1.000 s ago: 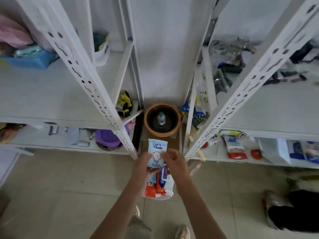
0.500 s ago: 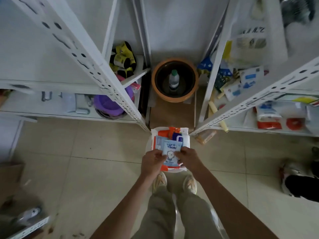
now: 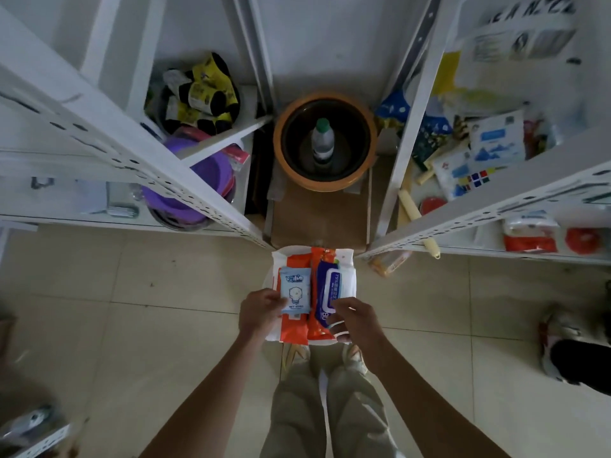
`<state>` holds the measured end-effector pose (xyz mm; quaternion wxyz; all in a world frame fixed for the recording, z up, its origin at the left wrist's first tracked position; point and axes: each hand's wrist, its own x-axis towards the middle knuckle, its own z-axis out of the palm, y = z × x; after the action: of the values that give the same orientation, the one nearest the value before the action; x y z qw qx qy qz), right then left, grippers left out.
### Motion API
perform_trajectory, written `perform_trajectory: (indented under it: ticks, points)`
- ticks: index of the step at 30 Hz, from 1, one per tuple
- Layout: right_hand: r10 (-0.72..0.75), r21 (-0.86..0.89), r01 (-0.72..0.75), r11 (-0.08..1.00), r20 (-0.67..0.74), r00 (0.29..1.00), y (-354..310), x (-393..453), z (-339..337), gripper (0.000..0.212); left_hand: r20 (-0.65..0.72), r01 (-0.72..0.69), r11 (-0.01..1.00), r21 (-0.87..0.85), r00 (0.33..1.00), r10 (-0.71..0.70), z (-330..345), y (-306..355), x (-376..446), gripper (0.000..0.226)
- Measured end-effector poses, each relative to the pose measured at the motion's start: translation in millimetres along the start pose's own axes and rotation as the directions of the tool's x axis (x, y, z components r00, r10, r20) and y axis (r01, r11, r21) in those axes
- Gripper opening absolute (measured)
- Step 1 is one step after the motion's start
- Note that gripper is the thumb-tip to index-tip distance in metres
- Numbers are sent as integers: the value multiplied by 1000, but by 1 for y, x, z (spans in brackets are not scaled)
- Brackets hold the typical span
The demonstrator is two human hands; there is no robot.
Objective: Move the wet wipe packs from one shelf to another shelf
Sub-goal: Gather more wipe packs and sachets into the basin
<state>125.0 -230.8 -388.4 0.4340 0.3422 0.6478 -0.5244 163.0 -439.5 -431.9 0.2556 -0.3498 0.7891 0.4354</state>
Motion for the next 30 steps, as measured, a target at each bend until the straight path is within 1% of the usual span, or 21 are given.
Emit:
perform_trajectory:
  ticks: [2,3,6,9,12,15,17,21,23,25,27,30]
  points:
    - [-3,0,3,1000,15,1000,1,-3,-4,22,-27,49,997,52,999,-48,-1,-4,-1,21]
    - [-10,-6,10,1000,26,1000,1,-4,-6,22,-46,78,996,48,996,-75,-1,-5,-3,24]
    - [-28,-41,30,999,55,998,2,-11,-12,21,-75,138,990,-34,987,-140,-5,-4,-17,28]
    - [-10,-57,13,998,57,998,6,-23,-23,19,-50,132,987,-93,989,-137,-8,-9,-39,29]
    - [19,47,-20,999,25,1000,11,-45,-37,17,42,137,980,-144,990,-132,-11,-10,-67,17]
    - [20,181,-16,983,-19,1000,23,-79,-44,13,121,150,971,-187,984,-129,-13,-3,-101,14]
    - [40,258,-28,966,-38,998,31,-102,-45,11,144,175,962,-211,979,-147,-16,9,-127,11]
    - [32,353,-12,936,-51,998,50,-152,-44,11,224,195,939,-285,966,-132,-26,35,-180,9]
    - [-5,358,25,933,-57,998,58,-178,-42,14,268,182,929,-321,959,-96,-34,51,-208,10]
    - [-88,292,99,951,-52,995,61,-205,-42,12,281,132,931,-342,959,-33,-42,68,-235,12]
    - [-196,184,196,963,-18,981,59,-232,-45,11,259,78,937,-341,966,14,-49,84,-262,12]
    - [-331,84,328,941,22,943,43,-265,-59,9,176,-12,932,-363,981,82,-61,105,-298,12]
